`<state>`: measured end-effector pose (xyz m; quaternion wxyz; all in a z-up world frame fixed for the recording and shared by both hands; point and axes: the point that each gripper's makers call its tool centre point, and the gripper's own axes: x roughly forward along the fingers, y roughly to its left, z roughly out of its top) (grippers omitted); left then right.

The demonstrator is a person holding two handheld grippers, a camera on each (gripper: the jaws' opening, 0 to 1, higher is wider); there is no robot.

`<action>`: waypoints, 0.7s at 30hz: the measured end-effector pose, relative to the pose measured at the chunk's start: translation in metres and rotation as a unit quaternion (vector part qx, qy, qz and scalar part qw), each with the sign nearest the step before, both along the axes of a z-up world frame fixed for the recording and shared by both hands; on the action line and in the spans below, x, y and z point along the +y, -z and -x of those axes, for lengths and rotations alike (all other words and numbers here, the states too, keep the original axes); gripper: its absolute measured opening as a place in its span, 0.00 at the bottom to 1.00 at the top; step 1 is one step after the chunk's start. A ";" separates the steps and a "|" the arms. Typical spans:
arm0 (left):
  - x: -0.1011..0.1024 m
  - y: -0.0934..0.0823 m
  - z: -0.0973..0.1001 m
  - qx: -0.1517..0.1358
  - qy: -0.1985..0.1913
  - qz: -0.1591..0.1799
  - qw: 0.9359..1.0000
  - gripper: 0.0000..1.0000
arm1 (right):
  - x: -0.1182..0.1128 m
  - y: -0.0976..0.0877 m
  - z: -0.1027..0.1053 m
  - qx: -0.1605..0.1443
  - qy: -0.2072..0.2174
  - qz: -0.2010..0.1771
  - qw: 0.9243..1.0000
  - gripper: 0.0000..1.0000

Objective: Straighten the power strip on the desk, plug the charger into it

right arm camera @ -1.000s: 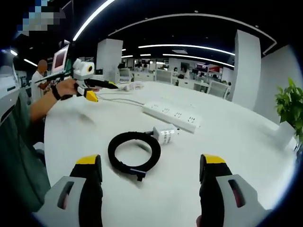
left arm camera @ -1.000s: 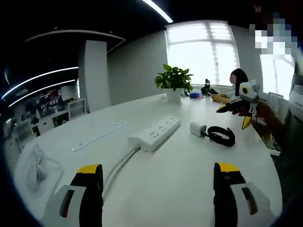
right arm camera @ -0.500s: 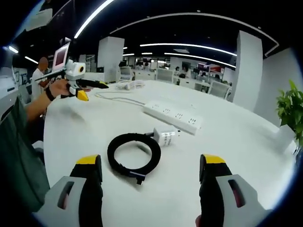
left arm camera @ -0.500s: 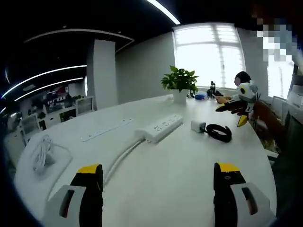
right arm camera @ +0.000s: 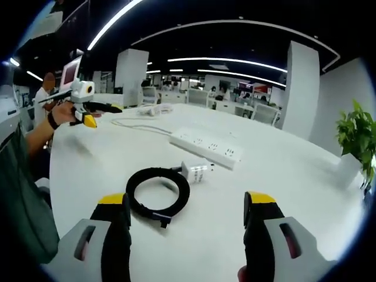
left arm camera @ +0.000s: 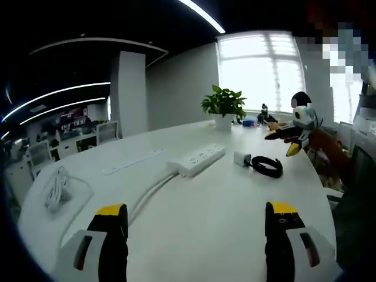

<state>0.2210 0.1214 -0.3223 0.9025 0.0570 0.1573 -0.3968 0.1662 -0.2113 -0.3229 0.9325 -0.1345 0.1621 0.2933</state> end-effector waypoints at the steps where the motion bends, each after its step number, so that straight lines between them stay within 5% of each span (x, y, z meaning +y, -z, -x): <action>1: 0.002 0.002 -0.001 0.004 -0.003 0.003 1.000 0.99 | 0.000 0.001 0.000 0.001 -0.001 0.001 1.000 0.79; 21: 0.005 0.001 -0.005 -0.001 -0.036 -0.002 0.999 0.99 | -0.003 0.005 -0.016 -0.016 -0.012 0.016 1.000 0.76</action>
